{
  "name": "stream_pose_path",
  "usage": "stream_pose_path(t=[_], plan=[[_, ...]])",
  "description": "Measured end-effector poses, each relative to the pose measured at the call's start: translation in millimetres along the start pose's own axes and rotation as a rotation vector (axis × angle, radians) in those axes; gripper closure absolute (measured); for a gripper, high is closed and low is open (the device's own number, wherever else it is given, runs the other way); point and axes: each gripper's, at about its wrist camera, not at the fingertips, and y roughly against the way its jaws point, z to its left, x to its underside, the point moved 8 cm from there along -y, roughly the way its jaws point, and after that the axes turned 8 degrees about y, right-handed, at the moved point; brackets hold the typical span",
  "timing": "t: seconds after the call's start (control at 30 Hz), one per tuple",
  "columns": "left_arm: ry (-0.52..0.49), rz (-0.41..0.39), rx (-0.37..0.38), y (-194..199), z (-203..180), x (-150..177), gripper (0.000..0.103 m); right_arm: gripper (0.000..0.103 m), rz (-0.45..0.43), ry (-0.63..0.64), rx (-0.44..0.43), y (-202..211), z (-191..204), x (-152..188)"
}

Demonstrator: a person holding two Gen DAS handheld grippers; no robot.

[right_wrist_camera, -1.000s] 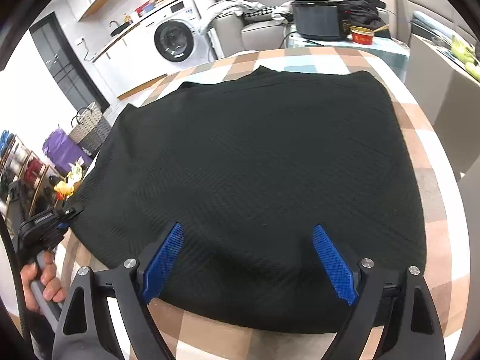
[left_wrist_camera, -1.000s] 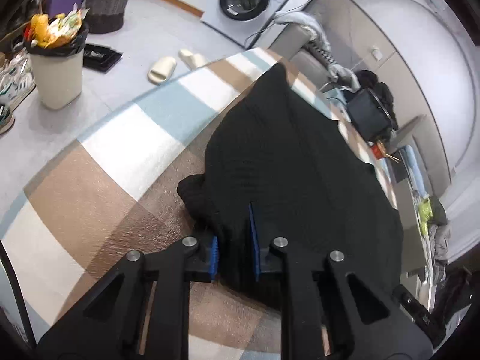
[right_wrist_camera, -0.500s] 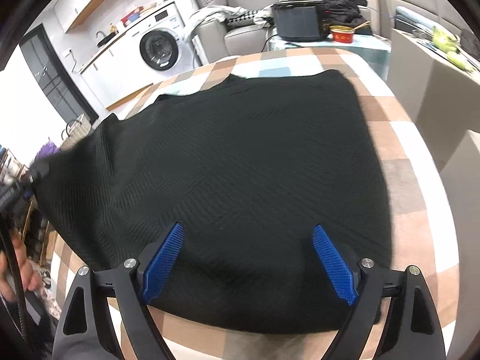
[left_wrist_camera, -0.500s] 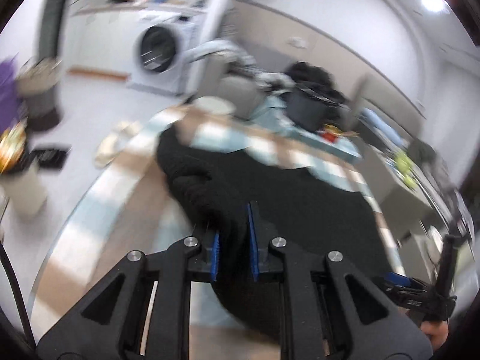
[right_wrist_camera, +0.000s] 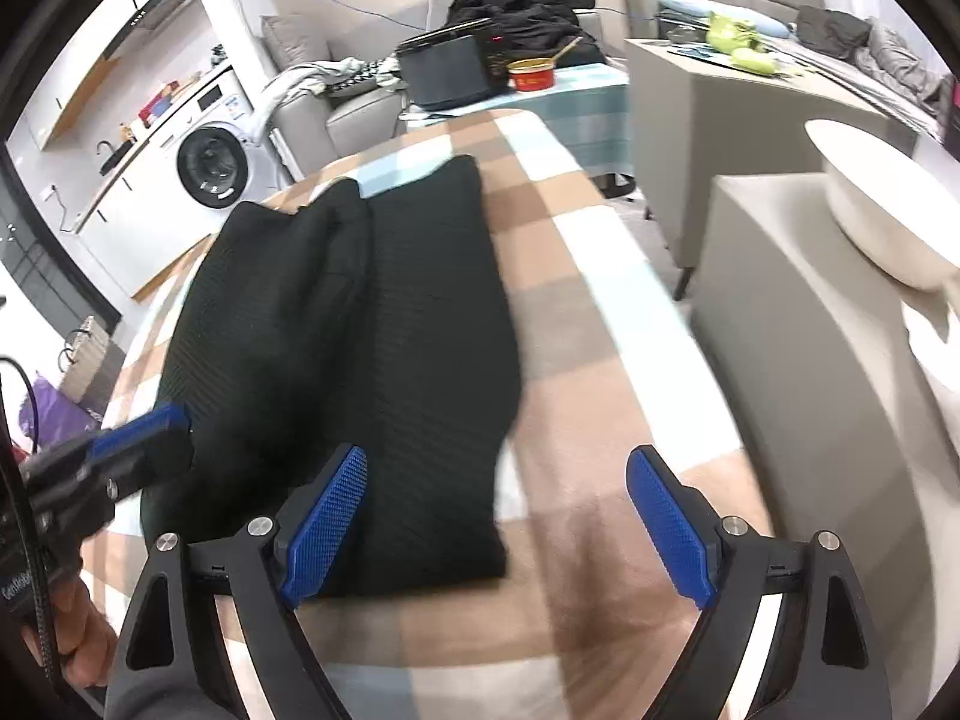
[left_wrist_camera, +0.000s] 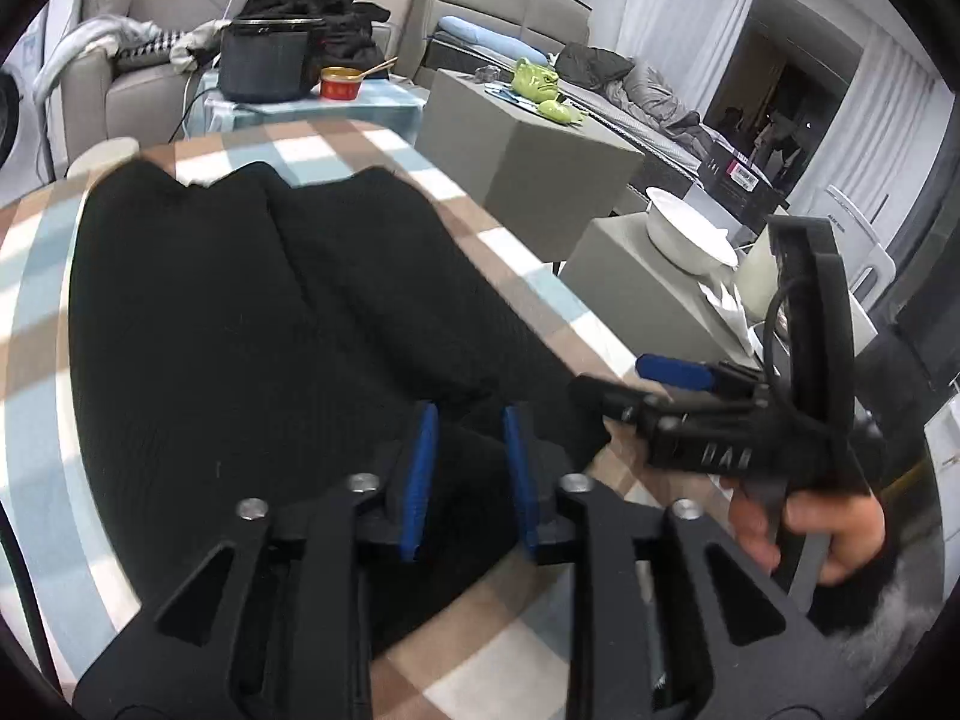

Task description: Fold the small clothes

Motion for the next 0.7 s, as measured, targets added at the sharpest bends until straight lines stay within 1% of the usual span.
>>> stream_pose_path(t=[0.03, 0.07, 0.17, 0.23, 0.3, 0.37, 0.43, 0.47, 0.57, 0.63, 0.7], plan=[[0.019, -0.011, -0.017, 5, 9, 1, 0.053, 0.013, 0.003, -0.008, -0.001, 1, -3, 3], [0.035, -0.028, -0.035, 10, 17, 2, 0.043, 0.013, 0.006, -0.018, -0.005, 1, -5, 5], [0.098, -0.086, -0.098, 34, 50, 4, 0.037, 0.013, 0.008, -0.028, -0.033, 2, -2, 6], [0.136, -0.11, -0.158, 45, 74, 6, 0.037, 0.013, 0.0, -0.018, -0.049, 2, 4, 2], [0.167, -0.123, -0.219, 50, 98, 9, 0.037, 0.013, -0.011, 0.001, -0.084, 4, 17, -3], [0.191, -0.122, -0.274, 56, 117, 14, 0.037, 0.013, -0.021, 0.023, -0.128, 4, 32, -10], [0.22, -0.118, -0.311, 59, 134, 20, 0.037, 0.013, -0.023, 0.049, -0.182, 2, 48, -16], [0.227, -0.117, -0.324, 58, 140, 21, 0.037, 0.013, -0.017, 0.062, -0.205, 0, 56, -17], [0.24, -0.113, -0.395, 57, 157, 25, 0.037, 0.013, 0.014, 0.09, -0.275, -9, 77, -16], [0.243, -0.108, -0.433, 52, 161, 25, 0.036, 0.013, 0.046, 0.091, -0.298, -18, 84, -13], [0.251, -0.103, -0.45, 50, 166, 26, 0.035, 0.013, 0.071, 0.092, -0.314, -27, 87, -11]])
